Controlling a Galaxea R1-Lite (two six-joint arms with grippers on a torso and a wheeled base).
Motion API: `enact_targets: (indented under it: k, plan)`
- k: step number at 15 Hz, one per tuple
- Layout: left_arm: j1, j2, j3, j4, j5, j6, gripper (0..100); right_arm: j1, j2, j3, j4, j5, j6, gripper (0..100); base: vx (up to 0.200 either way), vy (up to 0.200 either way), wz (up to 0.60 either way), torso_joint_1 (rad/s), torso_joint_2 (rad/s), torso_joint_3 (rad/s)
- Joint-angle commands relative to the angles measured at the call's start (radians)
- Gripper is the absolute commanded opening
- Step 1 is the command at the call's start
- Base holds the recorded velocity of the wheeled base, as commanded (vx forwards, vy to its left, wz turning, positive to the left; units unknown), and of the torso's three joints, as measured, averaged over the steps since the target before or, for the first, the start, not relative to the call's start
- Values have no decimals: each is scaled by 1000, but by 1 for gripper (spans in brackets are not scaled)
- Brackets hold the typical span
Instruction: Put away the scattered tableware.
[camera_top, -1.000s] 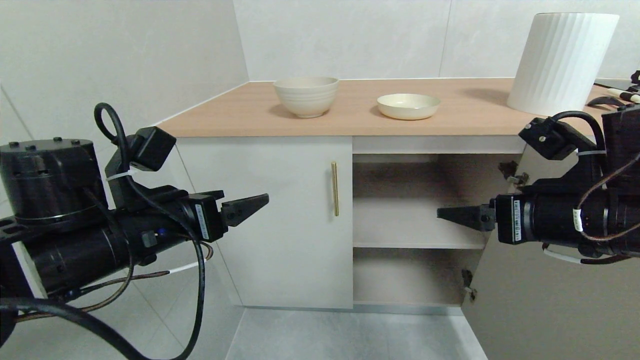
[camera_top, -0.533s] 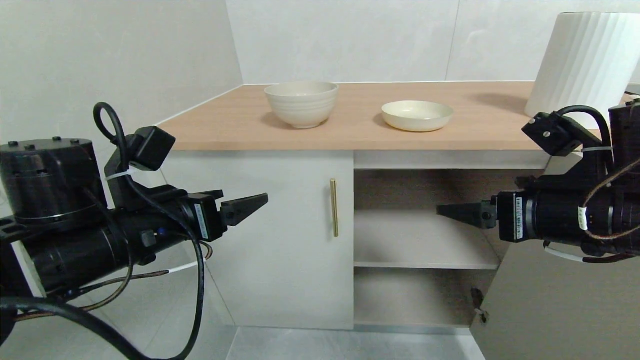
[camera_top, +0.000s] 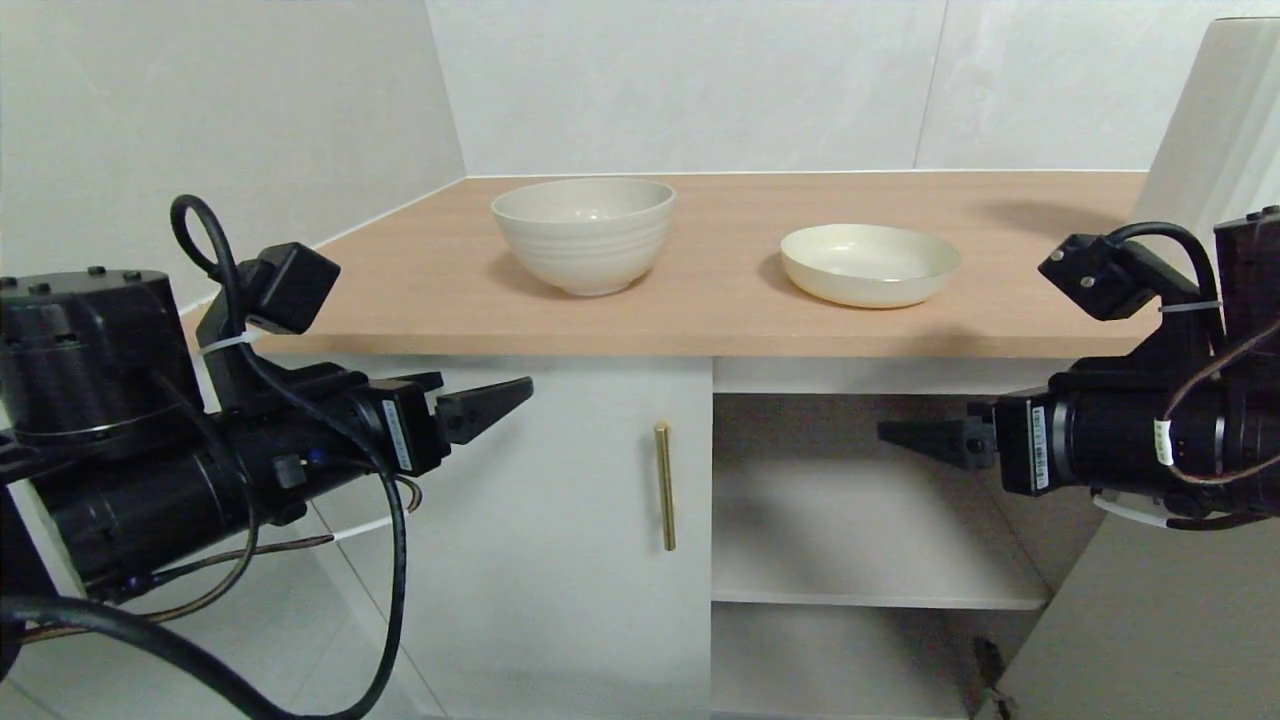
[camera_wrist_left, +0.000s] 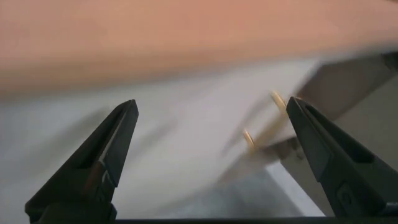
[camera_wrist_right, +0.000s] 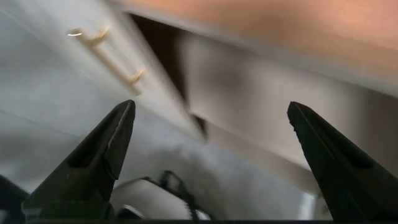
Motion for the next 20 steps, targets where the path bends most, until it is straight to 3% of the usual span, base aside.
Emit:
enact_targets:
  k: [1,8,17,20]
  plan:
    - [-1,-37,1,1,2,0,100,0,-2,-3,-5,-1,-4,100,0,0,0,0,0,0]
    - [-1,-180,3,45,-24,-2,100,2,3,9,-157,-47,45,100,0,0,0,0,0,0]
    - [-2,-165,1,45,-24,-2,100,34,-5,17,-163,-101,43,100,0,0,0,0,0,0]
    - [-2,-165,-2,45,-24,-2,100,54,-28,26,-163,-100,40,100,0,0,0,17,-198,-276]
